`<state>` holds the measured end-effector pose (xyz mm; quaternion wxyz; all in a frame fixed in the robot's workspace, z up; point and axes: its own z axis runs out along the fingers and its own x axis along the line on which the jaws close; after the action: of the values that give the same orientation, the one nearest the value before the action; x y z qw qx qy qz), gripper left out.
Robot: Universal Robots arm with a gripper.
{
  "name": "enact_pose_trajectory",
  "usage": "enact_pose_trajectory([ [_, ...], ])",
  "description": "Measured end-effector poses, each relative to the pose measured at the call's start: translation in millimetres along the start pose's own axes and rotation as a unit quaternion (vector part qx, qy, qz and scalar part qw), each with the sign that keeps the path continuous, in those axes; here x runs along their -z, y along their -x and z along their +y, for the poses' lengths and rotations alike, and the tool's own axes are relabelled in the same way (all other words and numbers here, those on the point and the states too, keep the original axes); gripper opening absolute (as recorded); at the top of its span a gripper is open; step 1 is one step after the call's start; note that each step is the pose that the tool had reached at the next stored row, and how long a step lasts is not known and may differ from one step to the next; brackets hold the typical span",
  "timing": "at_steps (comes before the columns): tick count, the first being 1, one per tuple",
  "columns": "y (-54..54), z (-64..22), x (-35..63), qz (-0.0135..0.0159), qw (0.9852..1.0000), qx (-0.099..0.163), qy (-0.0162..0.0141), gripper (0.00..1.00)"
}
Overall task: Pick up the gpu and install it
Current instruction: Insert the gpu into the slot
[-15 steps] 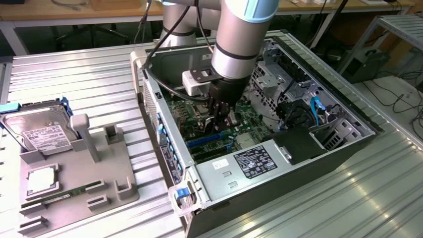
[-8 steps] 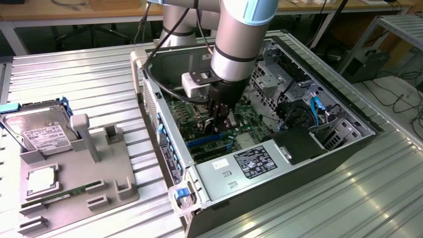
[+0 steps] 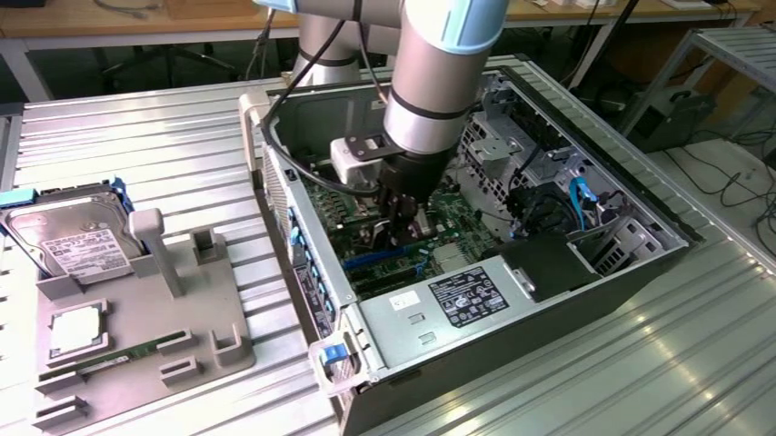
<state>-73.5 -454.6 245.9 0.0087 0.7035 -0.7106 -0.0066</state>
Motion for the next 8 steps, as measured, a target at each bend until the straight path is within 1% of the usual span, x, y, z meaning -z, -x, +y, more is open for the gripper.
enact_pose_trajectory([
  [8, 0.0, 3.3, -3.2, -0.0001, 1.0000, 0.000, 0.0000, 0.28],
])
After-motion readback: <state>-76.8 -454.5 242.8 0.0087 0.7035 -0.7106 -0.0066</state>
